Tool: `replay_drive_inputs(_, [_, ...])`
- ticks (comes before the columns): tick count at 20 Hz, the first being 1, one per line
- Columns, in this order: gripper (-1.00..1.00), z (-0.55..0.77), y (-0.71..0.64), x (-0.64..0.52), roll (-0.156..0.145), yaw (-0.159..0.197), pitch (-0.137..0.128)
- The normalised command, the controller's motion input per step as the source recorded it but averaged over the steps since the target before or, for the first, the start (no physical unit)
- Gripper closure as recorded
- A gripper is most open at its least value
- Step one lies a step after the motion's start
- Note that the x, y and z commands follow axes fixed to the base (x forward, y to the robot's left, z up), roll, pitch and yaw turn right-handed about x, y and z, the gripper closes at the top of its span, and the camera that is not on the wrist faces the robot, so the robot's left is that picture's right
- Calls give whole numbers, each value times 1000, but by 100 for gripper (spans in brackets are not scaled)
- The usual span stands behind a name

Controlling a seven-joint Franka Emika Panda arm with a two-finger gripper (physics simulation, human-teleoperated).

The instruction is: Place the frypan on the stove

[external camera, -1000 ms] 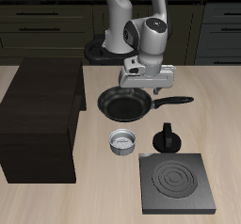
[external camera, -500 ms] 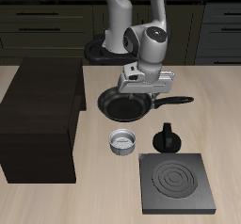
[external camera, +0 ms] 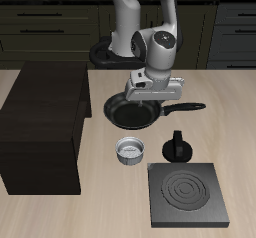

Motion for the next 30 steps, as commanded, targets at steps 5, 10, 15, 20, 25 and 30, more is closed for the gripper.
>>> replay_drive_inputs(5, [100,22,12,4,12,-12,-6])
replay_drive_inputs(10, [100,58,48,-23,14,-5,-11])
replay_drive_inputs(15, [100,122,30,3,10,1,-17])
replay_drive_inputs(20, [100,203,8,3,1,20,-39])
replay_drive_inputs(25, [100,487,-24,85,-1,13,-64])
replay_drive_inputs(30, [100,498,-22,47,-5,24,-66])
